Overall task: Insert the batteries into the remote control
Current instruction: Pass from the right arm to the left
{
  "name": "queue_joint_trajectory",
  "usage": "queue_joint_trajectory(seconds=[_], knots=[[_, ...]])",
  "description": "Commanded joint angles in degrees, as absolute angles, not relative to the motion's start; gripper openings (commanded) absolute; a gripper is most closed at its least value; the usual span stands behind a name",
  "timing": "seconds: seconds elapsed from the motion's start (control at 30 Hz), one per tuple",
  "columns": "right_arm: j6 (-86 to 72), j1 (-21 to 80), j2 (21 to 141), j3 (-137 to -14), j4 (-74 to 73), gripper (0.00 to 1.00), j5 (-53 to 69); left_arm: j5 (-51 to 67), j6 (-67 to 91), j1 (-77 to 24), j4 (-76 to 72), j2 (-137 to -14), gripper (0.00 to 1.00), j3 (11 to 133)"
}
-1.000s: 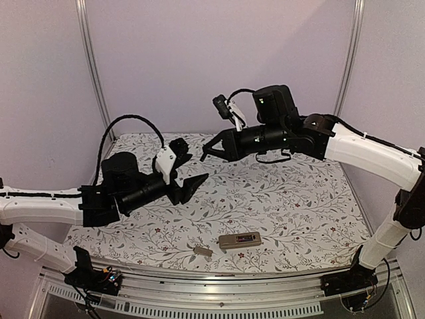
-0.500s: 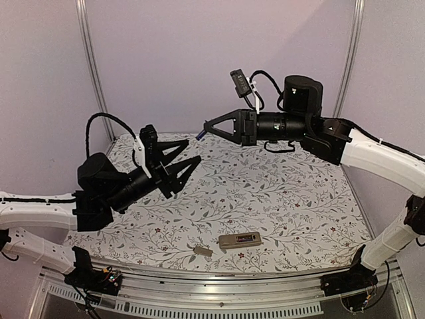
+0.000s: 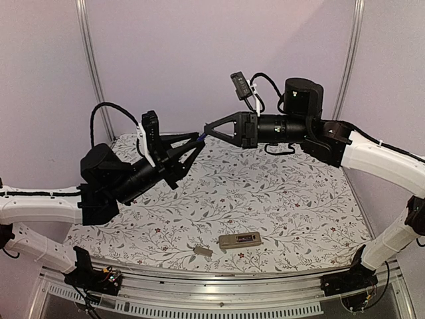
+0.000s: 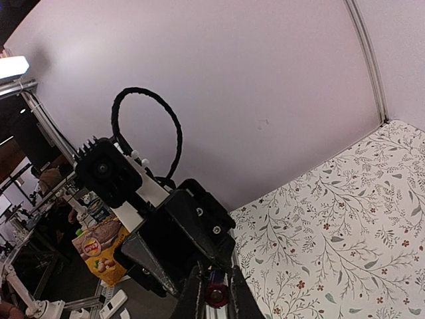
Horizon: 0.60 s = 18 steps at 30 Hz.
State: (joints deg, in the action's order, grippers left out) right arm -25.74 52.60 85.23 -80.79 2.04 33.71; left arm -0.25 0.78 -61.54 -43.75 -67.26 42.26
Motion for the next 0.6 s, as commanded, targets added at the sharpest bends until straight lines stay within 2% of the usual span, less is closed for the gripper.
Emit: queue_joint_trajectory(seconds=[0.0,0.27,0.4,0.53,0.57], knots=[[-25.42,52.91,83.34,-79.91,3.29,0.00,33.62,0.15,1.32,-61.51,-42.74,-68.15,0.26,44.02],[-25.32,53.00,83.19,-79.81,3.35,0.00,33.88,0.17,1.32,-61.36,-41.84,-68.82,0.28,44.47],[-25.22,53.00,83.06,-79.74,3.34,0.00,33.77,-1.28,1.15,-61.28,-41.92,-68.81,0.20,44.45],[-25.31,53.00,83.14,-79.64,3.43,0.00,33.84,-1.74,1.14,-61.22,-41.92,-68.68,0.00,44.38],[-25.25,53.00,83.14,-79.56,3.43,0.00,33.84,-1.86,1.22,-61.11,-41.88,-68.72,0.00,44.32]])
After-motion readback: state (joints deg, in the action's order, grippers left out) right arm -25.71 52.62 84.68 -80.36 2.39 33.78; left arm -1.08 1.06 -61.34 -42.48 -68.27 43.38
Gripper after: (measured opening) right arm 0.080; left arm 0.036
